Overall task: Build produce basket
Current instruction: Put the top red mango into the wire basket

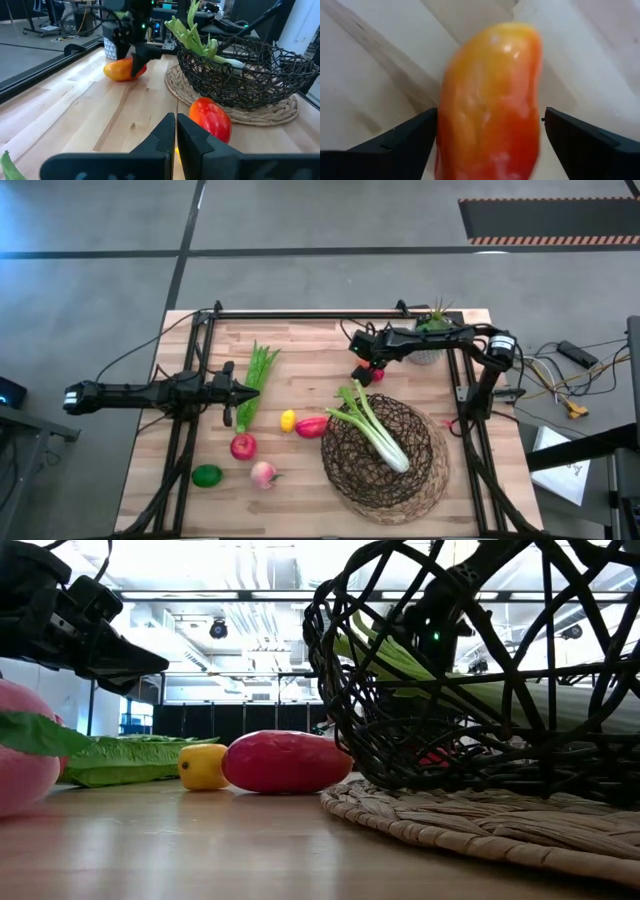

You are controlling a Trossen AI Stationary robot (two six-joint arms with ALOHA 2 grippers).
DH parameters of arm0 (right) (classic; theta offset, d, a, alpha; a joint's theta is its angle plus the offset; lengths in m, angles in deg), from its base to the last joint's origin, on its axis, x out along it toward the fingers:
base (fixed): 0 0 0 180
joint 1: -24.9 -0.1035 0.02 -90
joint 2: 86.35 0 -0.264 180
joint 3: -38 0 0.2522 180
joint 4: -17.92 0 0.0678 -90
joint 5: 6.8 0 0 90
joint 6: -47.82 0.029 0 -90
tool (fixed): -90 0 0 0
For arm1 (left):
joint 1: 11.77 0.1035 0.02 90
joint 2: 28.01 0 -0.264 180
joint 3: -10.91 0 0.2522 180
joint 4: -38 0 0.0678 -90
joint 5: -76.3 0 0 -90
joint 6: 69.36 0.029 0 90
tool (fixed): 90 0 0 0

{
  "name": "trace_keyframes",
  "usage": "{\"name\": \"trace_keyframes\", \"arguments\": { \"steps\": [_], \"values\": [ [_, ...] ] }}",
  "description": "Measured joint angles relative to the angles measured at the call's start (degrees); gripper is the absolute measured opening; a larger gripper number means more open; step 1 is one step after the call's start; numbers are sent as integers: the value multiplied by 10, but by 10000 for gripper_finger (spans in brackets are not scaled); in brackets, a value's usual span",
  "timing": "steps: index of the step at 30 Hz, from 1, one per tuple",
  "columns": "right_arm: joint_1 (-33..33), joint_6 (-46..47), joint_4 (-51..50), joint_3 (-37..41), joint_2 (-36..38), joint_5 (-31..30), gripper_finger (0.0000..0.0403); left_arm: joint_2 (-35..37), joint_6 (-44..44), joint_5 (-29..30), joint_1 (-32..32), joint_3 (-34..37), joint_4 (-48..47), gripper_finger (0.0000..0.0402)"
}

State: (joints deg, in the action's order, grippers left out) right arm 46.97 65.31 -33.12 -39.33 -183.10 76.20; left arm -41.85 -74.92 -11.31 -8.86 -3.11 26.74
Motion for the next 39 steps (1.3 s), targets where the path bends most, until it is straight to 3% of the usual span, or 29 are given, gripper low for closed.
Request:
{"name": "trace_keyframes", "arguments": {
  "steps": [7,11,19,25,28,30,34,39],
  "values": [
    [-6,-11,19,23,7,-24,256,0,0,0,0,0,0,0],
    [-52,11,-11,5,56,-85,255,0,0,0,0,0,0,0],
    [-272,158,-160,-108,164,-279,255,0,0,0,0,0,0,0],
    [-458,253,-162,-171,154,-374,255,0,0,0,0,0,0,0],
    [-512,264,-139,-189,120,-367,255,0,0,0,0,0,0,0],
    [-530,262,-112,-194,90,-325,255,0,0,0,0,0,0,0],
    [-536,265,-52,-196,16,-212,255,0,0,0,0,0,0,0],
    [-525,318,-89,-196,-44,-167,255,0,0,0,0,0,0,0]
  ]
}}
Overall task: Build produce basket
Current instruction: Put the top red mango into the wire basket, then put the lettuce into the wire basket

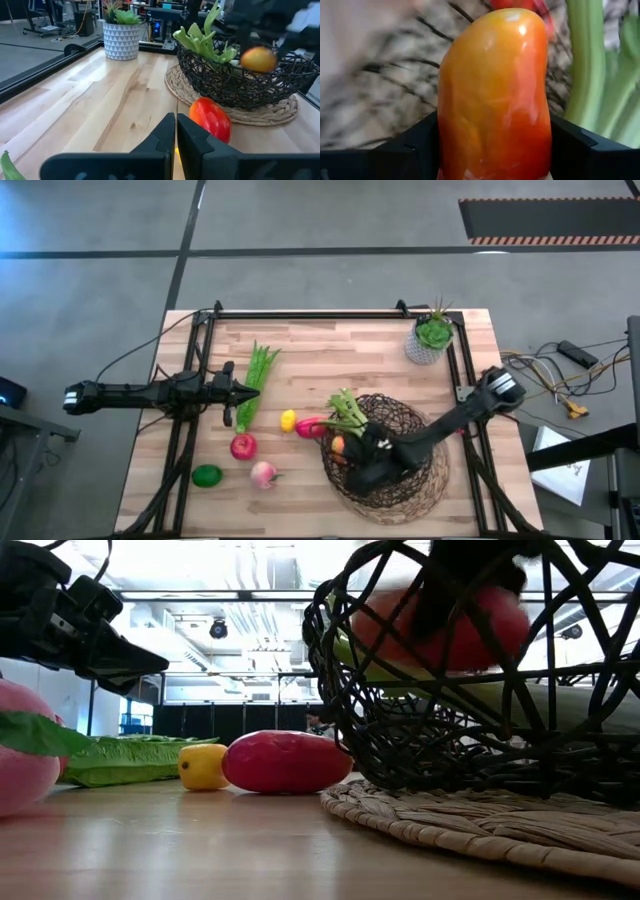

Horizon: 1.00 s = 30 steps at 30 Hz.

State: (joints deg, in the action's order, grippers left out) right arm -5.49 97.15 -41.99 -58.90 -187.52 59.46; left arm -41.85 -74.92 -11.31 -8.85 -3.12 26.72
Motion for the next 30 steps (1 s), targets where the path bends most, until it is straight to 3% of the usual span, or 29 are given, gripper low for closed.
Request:
{"name": "trace_keyframes", "arguments": {
  "steps": [10,14,23,30],
  "values": [
    [13,47,-113,0,-23,53,360,0,0,0,0,0,0,0],
    [12,62,-185,0,-15,51,365,0,0,0,0,0,0,0],
    [-20,67,-167,0,49,39,366,0,0,0,0,0,0,0],
    [-94,49,-60,0,72,-128,367,-1,0,0,0,0,0,0]
  ]
}}
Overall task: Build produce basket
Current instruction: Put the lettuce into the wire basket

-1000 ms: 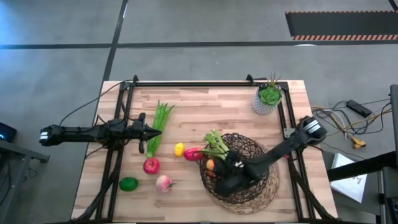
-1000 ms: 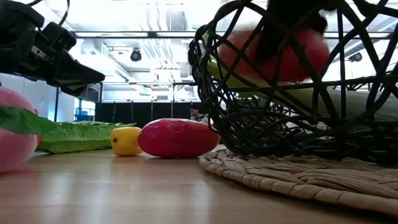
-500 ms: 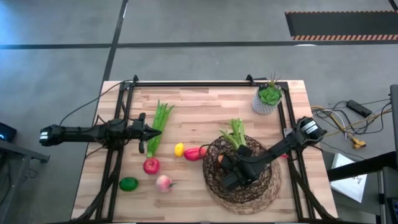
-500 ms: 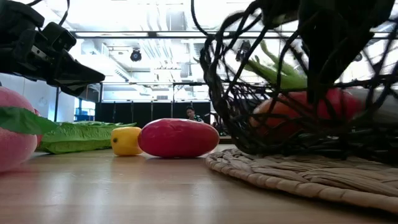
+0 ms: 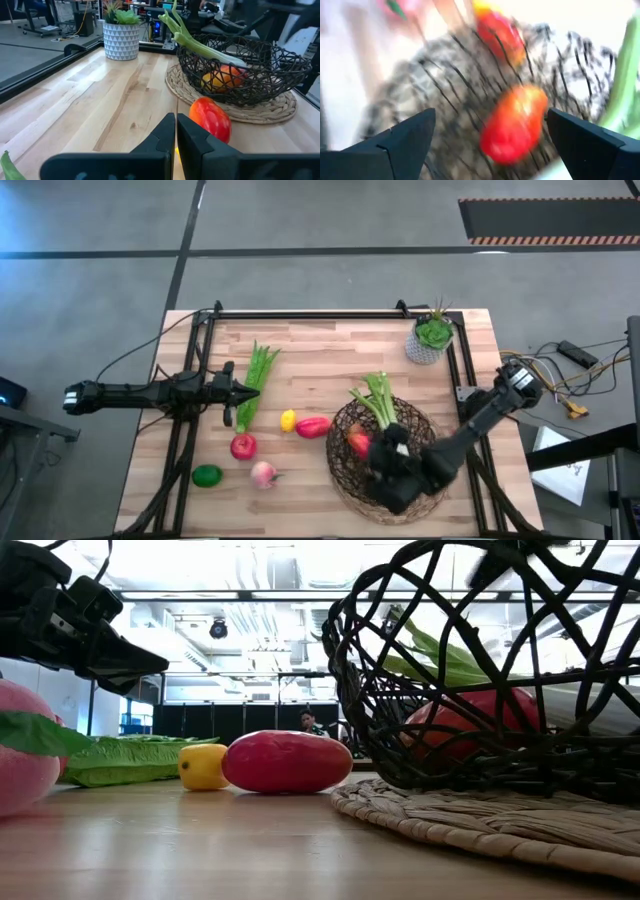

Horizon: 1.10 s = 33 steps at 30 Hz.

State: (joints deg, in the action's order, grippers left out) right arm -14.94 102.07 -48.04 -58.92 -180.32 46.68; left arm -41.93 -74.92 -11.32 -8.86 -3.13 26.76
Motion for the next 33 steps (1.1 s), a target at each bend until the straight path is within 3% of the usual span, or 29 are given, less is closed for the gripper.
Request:
{"name": "trace_keyframes", "arguments": {
  "steps": [3,7,17,24,30,33],
  "values": [
    [-32,-32,67,0,-7,-87,367,0,0,0,0,0,0,0],
    [-64,-58,130,0,-25,-145,367,0,0,0,0,0,0,0],
    [-113,-6,135,0,-75,-201,367,1,-1,0,0,0,13,0],
    [-116,-8,136,0,-86,-206,367,-3,-139,-5,0,-1,166,0],
    [-120,-45,135,0,-86,-206,367,-5,-175,-73,0,-35,205,0],
    [-124,-60,135,0,-86,-206,367,-10,-165,-79,0,-66,193,0]
  ]
}}
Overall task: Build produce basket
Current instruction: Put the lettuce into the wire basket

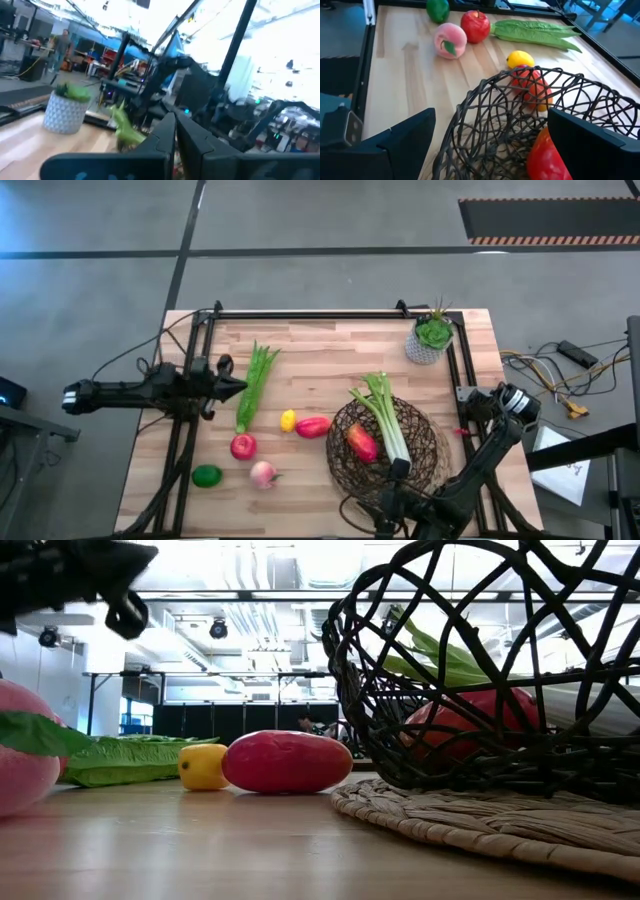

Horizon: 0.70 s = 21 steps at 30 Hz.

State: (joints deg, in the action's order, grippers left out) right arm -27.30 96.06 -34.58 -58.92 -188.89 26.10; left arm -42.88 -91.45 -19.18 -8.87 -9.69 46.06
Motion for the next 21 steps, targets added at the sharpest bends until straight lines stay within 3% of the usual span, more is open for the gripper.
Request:
{"name": "trace_keyframes", "arguments": {
  "steps": [2,4,8,10,15,21],
  "values": [
    [-3,-13,0,0,0,0,367,-12,1,24,0,-46,-82,0],
    [-5,-19,0,0,0,0,367,-31,14,80,0,-105,-238,0],
    [-11,-24,-2,0,0,0,367,-128,10,203,0,-244,-504,8],
    [-12,-24,-3,0,0,0,367,-185,-9,218,0,-299,-608,27],
    [-12,-32,-4,0,0,-2,367,-323,-49,212,0,-376,-719,121],
    [-12,-53,-4,0,0,-17,367,-467,-129,215,7,-381,-729,271]
  ]
}}
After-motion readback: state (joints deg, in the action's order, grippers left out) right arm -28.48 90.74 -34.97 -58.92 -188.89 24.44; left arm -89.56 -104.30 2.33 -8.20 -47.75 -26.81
